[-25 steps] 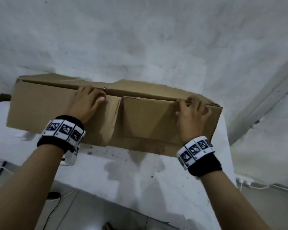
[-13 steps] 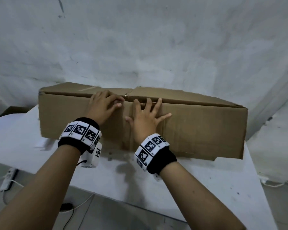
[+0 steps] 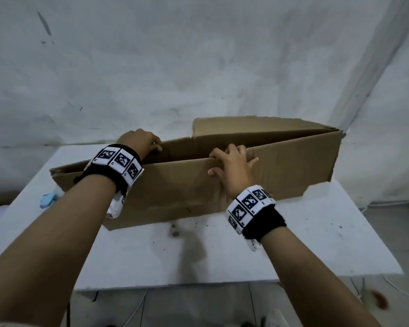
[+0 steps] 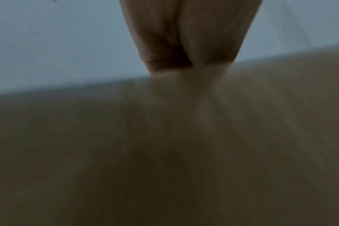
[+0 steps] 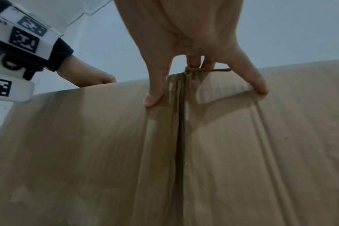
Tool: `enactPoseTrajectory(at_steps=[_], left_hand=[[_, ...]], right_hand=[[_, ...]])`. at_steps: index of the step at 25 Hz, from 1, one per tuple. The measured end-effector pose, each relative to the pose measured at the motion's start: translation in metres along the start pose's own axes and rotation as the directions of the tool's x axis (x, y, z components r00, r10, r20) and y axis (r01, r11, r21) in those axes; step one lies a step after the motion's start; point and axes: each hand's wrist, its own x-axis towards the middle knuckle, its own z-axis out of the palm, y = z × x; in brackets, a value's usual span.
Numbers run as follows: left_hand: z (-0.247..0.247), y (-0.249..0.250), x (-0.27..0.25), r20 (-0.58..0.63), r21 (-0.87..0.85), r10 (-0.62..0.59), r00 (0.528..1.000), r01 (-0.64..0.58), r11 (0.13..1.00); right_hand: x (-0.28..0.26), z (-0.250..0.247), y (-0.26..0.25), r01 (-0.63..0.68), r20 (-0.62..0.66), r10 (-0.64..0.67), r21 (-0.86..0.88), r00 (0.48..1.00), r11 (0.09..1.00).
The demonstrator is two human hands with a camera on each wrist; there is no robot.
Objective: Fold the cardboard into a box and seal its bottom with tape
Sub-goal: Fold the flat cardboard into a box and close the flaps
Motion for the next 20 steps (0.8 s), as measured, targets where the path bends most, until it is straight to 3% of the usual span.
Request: enactPoseTrajectory(at_steps=[4, 8, 11, 15, 20], left_hand=[[-0.006, -0.016, 0.004, 0.006, -0.081, 0.04, 0.999, -0.039, 0.996], [-0.013, -0.063, -0.013, 0.162, -0.1, -0.139, 0.977, 0.156, 0.983], [-0.007, -0.091, -0.041, 0.196, -0.177, -0.186, 0.963, 0.221, 0.959], [0.018, -0.105, -0.069, 0.067, -0.434, -0.302, 0.951, 0.3, 0.849], [0.032, -0.096, -0.063, -0.084, -0.49, -0.432, 0.898, 0.34, 0.802]], right_hand=[[-0.019, -0.013, 0.012, -0.023, -0.009, 0.022, -0.072, 1.0, 0.997], [-0.02, -0.035, 0.03, -0.04, -0.02, 0.039, -0.043, 0.999, 0.998], [-0.015, -0.034, 0.027, -0.122, -0.057, 0.119, -0.055, 0.991, 0.991], [-0.022, -0.014, 0.009, -0.272, -0.07, 0.271, -0.007, 0.96, 0.962], [-0.034, -0.025, 0.022, -0.177, -0.019, 0.184, 0.184, 0.983, 0.967]])
